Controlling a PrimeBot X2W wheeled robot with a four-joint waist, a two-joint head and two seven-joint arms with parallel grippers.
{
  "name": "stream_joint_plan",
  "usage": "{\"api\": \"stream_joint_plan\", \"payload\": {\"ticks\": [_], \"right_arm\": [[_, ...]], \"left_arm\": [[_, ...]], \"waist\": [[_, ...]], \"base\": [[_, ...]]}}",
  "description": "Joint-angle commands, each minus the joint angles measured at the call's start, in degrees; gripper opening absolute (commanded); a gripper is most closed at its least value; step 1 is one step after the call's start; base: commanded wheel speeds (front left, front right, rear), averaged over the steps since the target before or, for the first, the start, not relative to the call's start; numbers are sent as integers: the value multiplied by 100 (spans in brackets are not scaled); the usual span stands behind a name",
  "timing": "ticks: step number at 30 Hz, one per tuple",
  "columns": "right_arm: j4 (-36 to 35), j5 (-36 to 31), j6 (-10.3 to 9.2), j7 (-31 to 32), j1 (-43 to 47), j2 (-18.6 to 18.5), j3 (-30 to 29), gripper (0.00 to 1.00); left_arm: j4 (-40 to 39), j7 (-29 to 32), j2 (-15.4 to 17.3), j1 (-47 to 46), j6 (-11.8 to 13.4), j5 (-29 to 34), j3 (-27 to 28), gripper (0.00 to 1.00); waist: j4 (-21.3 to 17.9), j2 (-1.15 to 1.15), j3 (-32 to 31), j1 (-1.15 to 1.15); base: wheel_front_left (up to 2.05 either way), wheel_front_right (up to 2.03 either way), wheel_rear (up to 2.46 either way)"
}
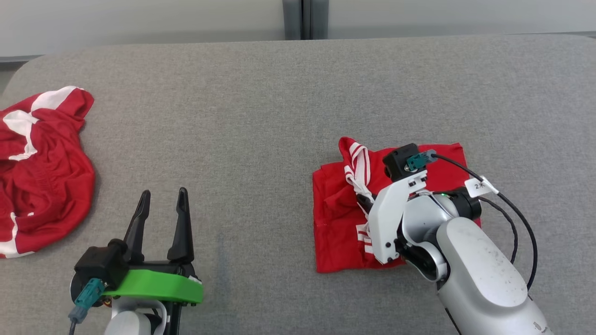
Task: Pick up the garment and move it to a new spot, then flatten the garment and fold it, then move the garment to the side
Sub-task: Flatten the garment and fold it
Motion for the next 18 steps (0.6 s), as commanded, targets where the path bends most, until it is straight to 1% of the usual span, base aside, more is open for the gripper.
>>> {"api": "stream_joint_plan", "payload": {"ticks": [1, 8, 9, 10, 11, 13, 15, 18], "right_arm": [[96, 59, -6, -81, -73, 35, 37, 0], [536, 132, -6, -336, -220, 91, 127, 0], [576, 143, -6, -368, -232, 94, 134, 10], [620, 167, -6, -399, -234, 98, 141, 68], [630, 220, -6, -434, -232, 99, 139, 100], [582, 439, -6, -570, -226, 103, 148, 100], [452, 822, -5, -744, -220, 109, 242, 100], [229, 1289, -6, -1133, -274, 98, 331, 100]], "left_arm": [[24, 0, 7, -72, -27, -40, -12, 100], [45, 0, 6, -34, -27, -53, -76, 100], [44, 0, 6, -28, -27, -54, -82, 100], [47, 0, 6, -19, -27, -54, -85, 100], [49, 0, 6, -12, -27, -52, -86, 100], [57, 0, 6, 7, -27, -46, -75, 100], [56, 0, 7, 41, -27, -30, -46, 100], [62, 0, 6, 93, -27, 2, -15, 100]], "waist": [[70, 0, 12, 0], [199, 0, -10, 0], [210, 0, -16, 0], [221, 0, -23, 0], [226, 0, -29, 0], [228, 0, -50, 0], [212, 0, -70, 0], [166, 0, -105, 0]], "base": [[0, 0, 0], [0, 0, 0], [0, 0, 0], [0, 0, 0], [0, 0, 0], [0, 0, 0], [0, 0, 0], [0, 0, 0]]}}
